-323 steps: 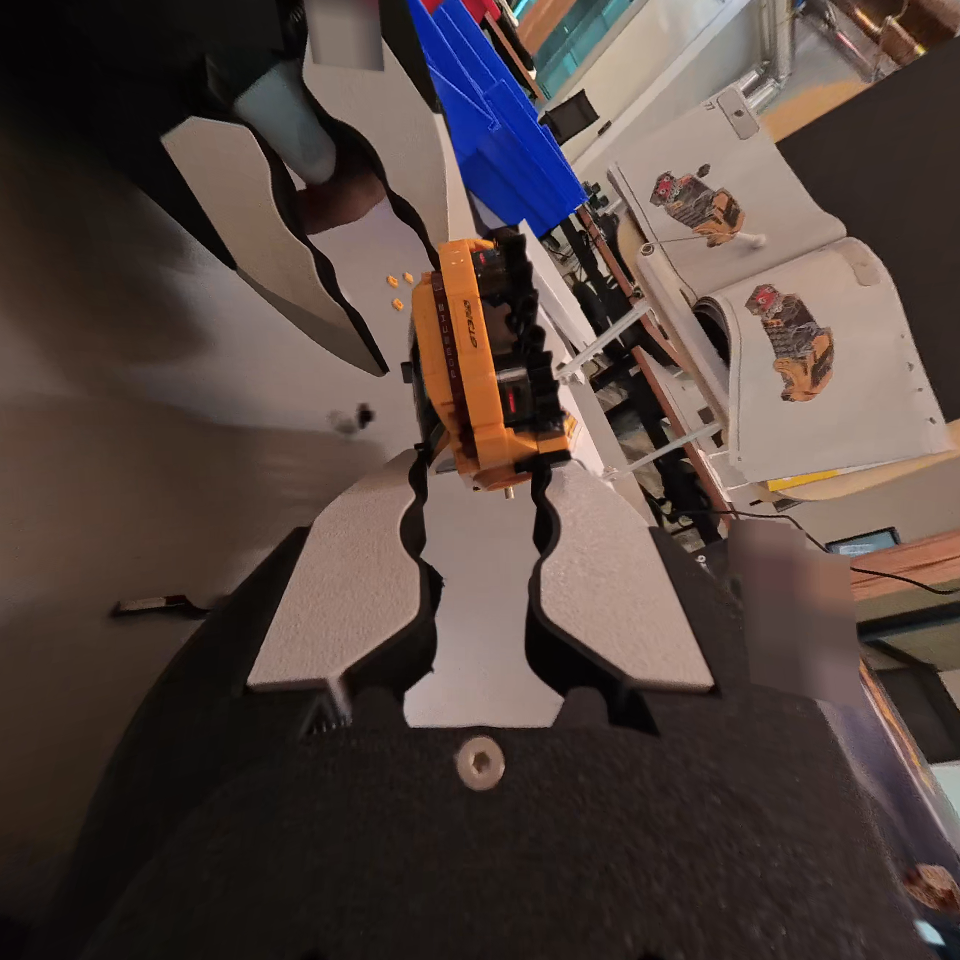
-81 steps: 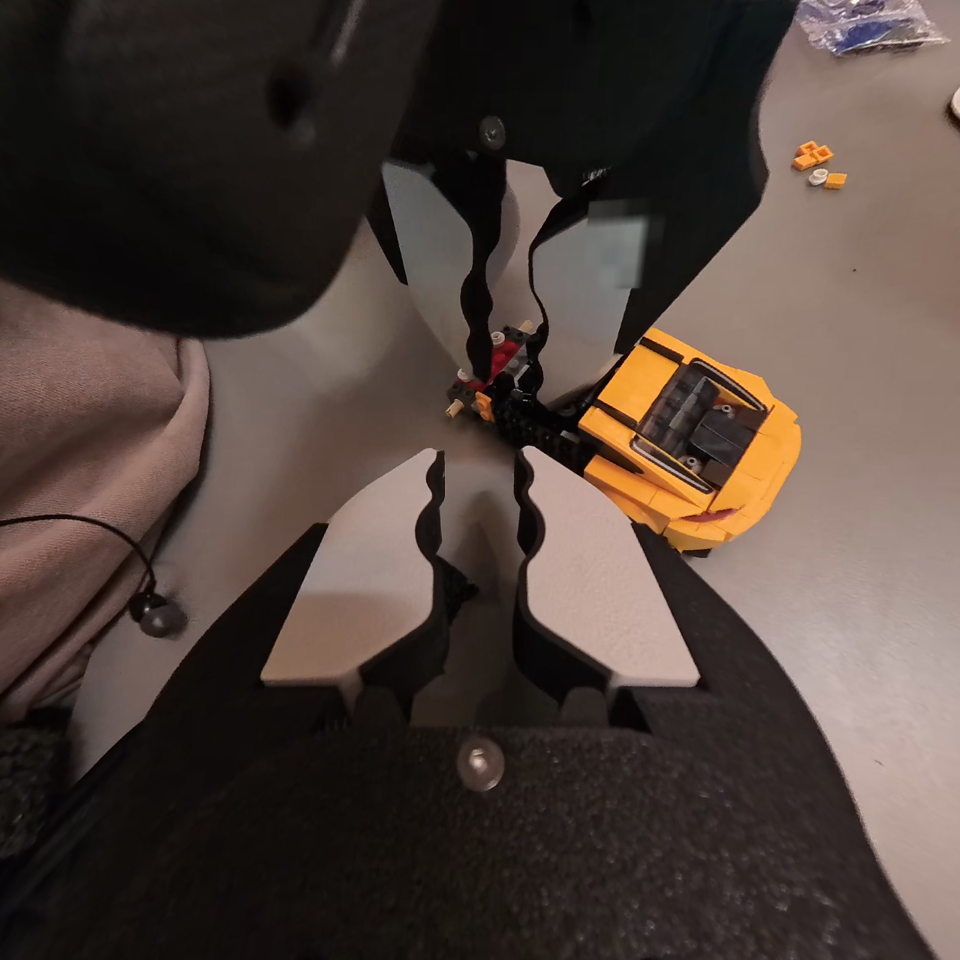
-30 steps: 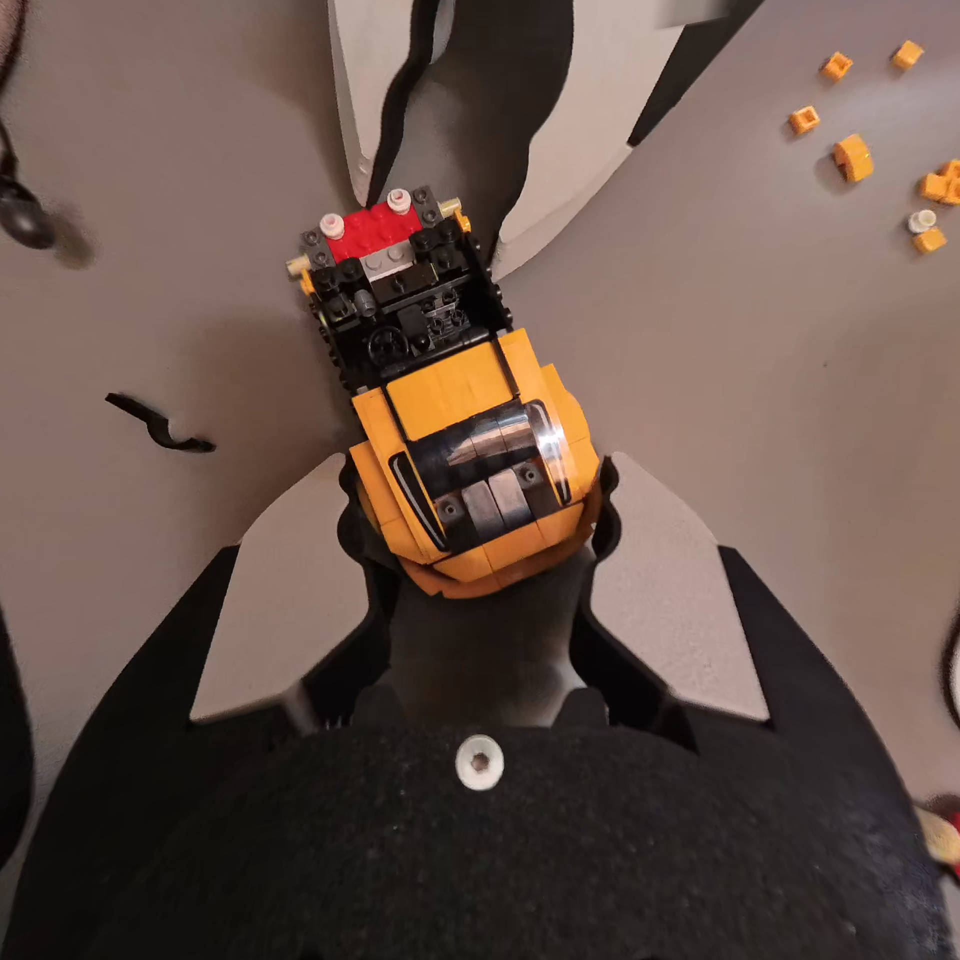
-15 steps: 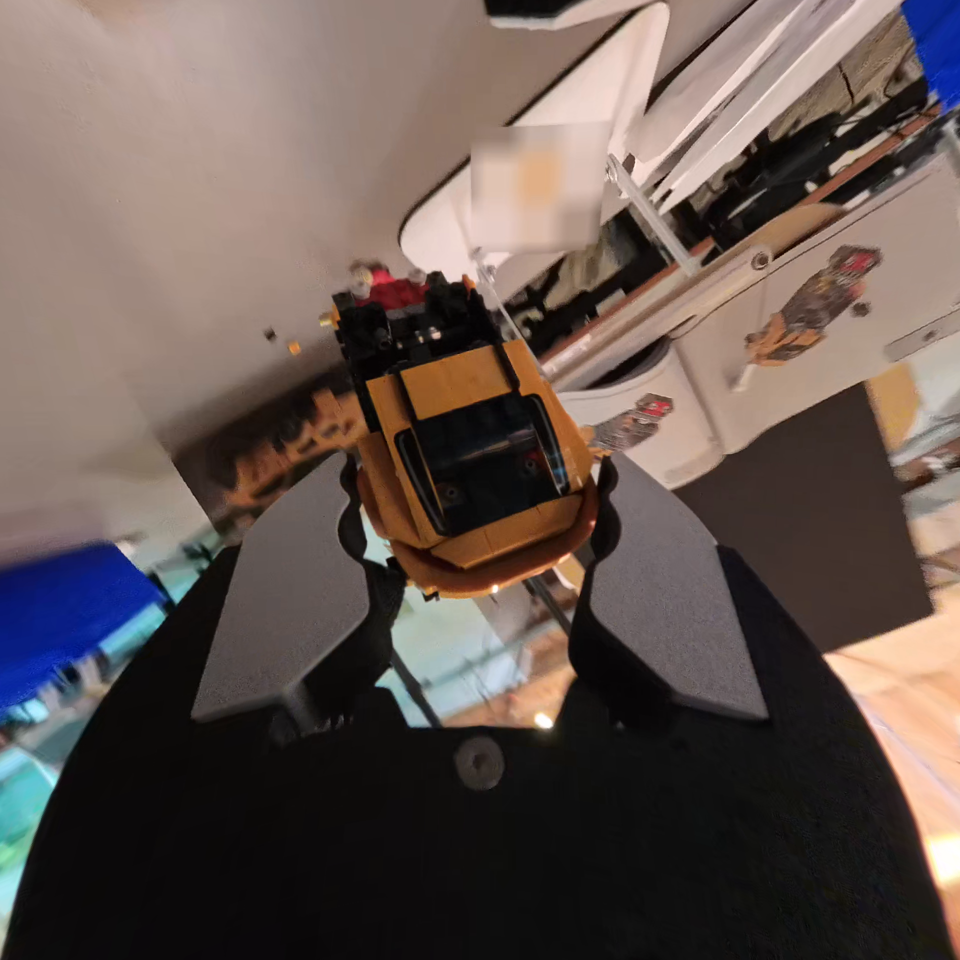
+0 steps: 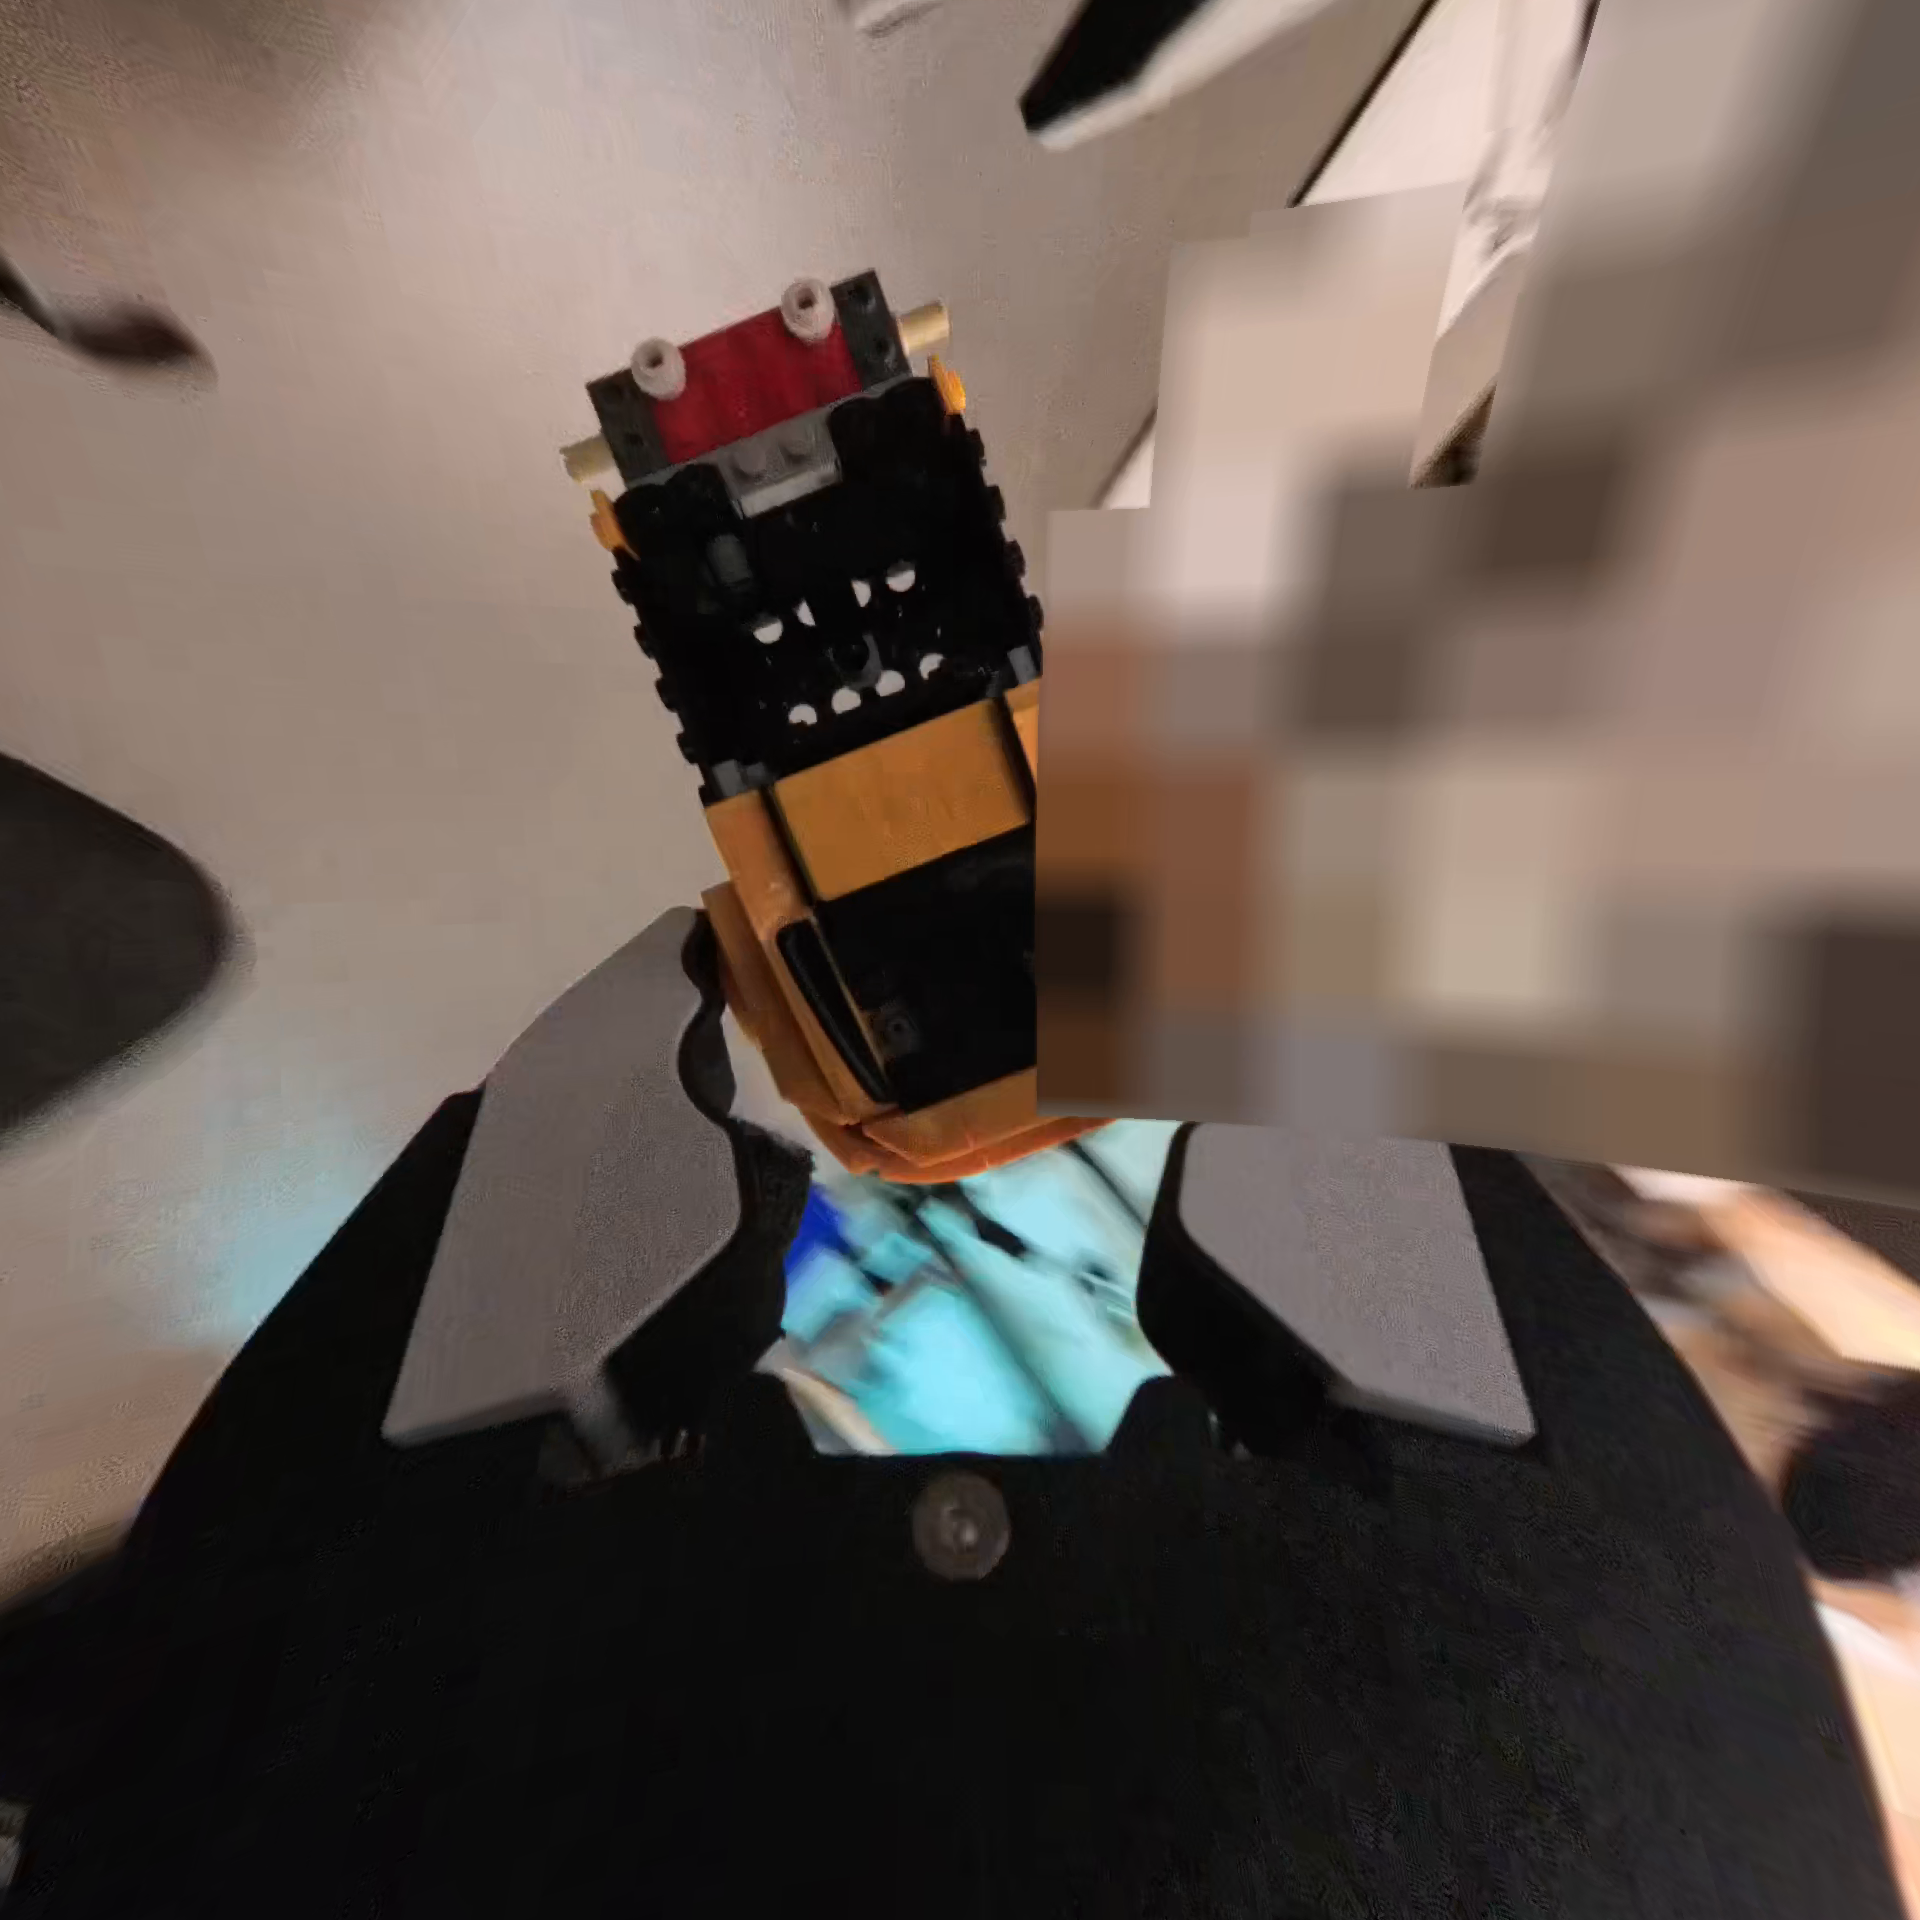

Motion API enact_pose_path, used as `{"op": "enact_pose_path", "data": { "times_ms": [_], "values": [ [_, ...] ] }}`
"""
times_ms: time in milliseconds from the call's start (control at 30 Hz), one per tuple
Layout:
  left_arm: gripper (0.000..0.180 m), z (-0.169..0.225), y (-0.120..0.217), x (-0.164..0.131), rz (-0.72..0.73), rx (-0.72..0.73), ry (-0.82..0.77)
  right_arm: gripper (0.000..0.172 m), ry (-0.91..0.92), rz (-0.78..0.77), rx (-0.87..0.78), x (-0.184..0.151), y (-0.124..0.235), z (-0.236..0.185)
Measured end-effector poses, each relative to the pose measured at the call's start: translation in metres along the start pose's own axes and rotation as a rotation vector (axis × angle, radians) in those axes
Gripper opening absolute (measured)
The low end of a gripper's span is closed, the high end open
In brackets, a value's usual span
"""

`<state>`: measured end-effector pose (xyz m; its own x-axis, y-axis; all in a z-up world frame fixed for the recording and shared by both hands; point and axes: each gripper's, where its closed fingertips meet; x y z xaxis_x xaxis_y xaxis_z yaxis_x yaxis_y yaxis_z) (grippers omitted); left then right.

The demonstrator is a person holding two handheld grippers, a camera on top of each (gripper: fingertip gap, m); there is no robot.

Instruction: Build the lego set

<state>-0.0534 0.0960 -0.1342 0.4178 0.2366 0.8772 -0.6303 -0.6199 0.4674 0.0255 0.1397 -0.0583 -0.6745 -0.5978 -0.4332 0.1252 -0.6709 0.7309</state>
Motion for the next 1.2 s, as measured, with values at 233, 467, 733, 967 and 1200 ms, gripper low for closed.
{"op": "enact_pose_path", "data": {
  "times_ms": [233,467,733,967,1200],
  "values": [
    [0.031,0.024,-0.012,-0.020,-0.083,-0.128,-0.031,0.085,-0.598,0.674,0.434,0.016,-0.064,-0.056],
    [0.030,0.023,-0.021,-0.046,-0.191,-0.159,-0.010,0.085,-0.448,0.850,0.670,0.044,-0.111,-0.076],
    [0.027,0.021,-0.008,-0.045,-0.165,-0.234,0.013,0.090,-0.269,0.855,0.527,0.061,-0.130,-0.019],
    [0.031,-0.005,-0.009,-0.051,-0.187,-0.103,0.059,0.071,-0.547,0.869,0.352,0.029,-0.119,0.011],
    [0.037,0.008,-0.025,-0.054,-0.218,-0.117,0.051,0.059,-0.695,0.873,0.509,0.038,-0.120,-0.036]
  ]
}}
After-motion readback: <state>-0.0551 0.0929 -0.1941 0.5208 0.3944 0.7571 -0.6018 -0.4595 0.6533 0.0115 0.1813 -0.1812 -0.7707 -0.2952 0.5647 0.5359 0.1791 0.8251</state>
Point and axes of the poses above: each gripper's, where its closed fingertips meet, y back along the fingers, x out of its top, z = x × y across the jaws, and after that the axes turned 7 degrees about x, right-handed
